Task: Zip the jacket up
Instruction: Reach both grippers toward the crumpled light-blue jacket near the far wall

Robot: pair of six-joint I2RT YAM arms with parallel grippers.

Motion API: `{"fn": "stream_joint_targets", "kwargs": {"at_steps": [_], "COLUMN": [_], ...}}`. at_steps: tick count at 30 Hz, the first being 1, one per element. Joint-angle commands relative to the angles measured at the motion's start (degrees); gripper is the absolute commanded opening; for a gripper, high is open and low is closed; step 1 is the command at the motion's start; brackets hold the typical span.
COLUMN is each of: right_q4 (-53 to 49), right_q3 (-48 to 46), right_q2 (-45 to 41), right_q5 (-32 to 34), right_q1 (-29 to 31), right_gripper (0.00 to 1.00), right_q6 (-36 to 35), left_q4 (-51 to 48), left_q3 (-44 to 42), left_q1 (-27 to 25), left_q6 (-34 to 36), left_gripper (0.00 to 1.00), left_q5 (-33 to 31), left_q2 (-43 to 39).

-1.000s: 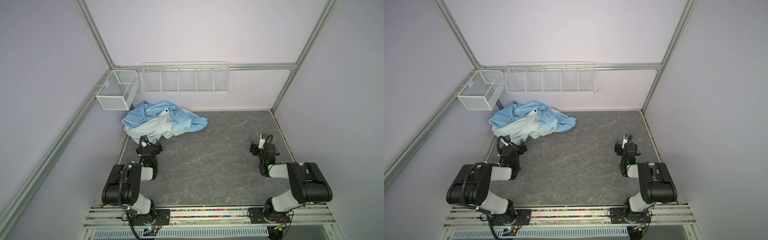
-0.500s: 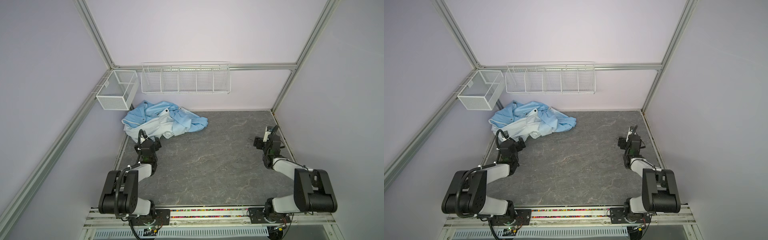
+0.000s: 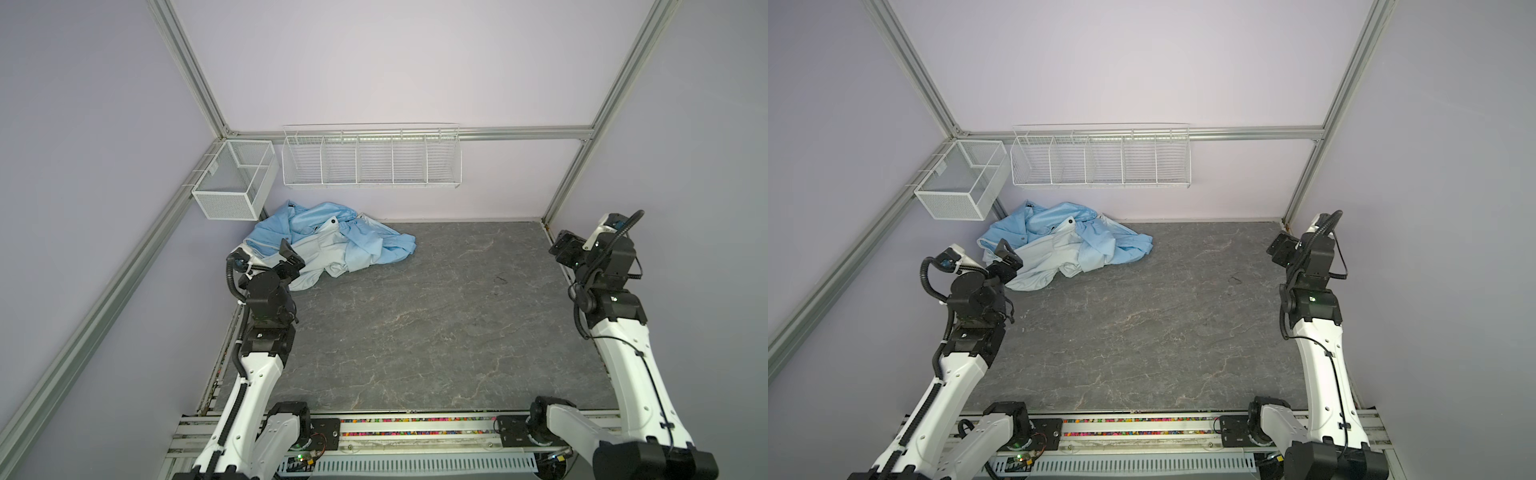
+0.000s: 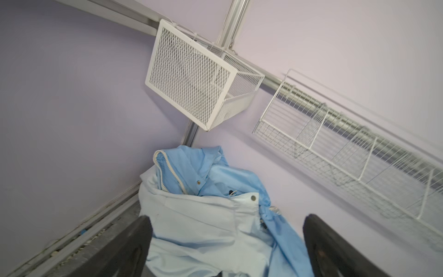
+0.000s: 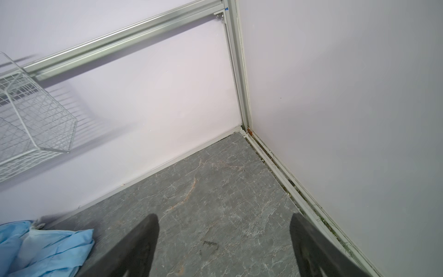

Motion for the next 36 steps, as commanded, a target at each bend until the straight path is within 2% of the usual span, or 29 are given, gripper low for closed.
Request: {"fn": "stream_joint_targets", "kwargs": {"at_steps": [1,2,5,6,9,11,13,19,24,27,30,33,36], "right_q4": [-13.38,-13.13,-13.42,-13.87,-15.16,-15.57,-15.12,-12.52,-10.26,-8.99,-9.99,-10.67,-11.16], "right_q3": [1.02,0.66,-0.05,0.58,3.66,5.49,6.11,7.77,12.18,16.5,22.23,26.69,29.23], "right_q2": [2.36,2.0,1.1,1.83,5.76,8.83,11.22,16.29,24.51,30.73,37.34,42.57,45.66], "right_q5": [-4.4,-5.56,-7.16,-10.12,-19.66,-25.59,-28.52,-27.55,-26.4,-27.78,-28.78,-29.77,-30.14], "right_q1": [-2.09,-2.78,-4.13,-4.82,-5.17,-4.84,-3.42,8.85,20.31,25.73,29.96,32.86,34.54], "right_gripper": [0.89,0.89,0.89,0.89,0.99,0.89,0.84,0.84,0.84,0.84,0.84,0.85,0.85], "right_q6": [6.28,8.06,14.52,15.52,16.25,16.65,17.56,18.67,19.26,19.08,18.41,18.18,18.07], "left_q4": [-3.97,-4.78,-8.32,-9.66,-12.05,-14.67,-14.59,-19.02,-18.23,-19.31,-20.68,-22.89,-22.77], "left_q3": [0.58,1.13,5.24,6.64,9.9,12.0,12.52,16.7,17.69,19.16,21.19,25.31,29.5], "left_q1": [4.32,4.47,4.48,4.48,4.44,4.57,4.61,4.61,4.65,4.11,1.17,-3.66,-6.89], "left_q6": [-12.46,-13.64,-11.14,-11.73,-13.14,-13.91,-14.0,-15.0,-14.21,-14.84,-15.21,-14.8,-17.71], "left_gripper": [0.99,0.99,0.99,0.99,0.99,1.0,0.99,0.99,0.99,0.89,0.88,0.87,0.85], "left_q5": [6.33,5.55,4.83,4.35,5.14,6.23,8.67,16.97,30.34,38.06,40.77,40.47,40.72], "left_q2": [0.47,0.62,2.22,3.03,5.41,7.15,8.5,16.34,24.66,30.89,36.23,41.46,46.83]}}
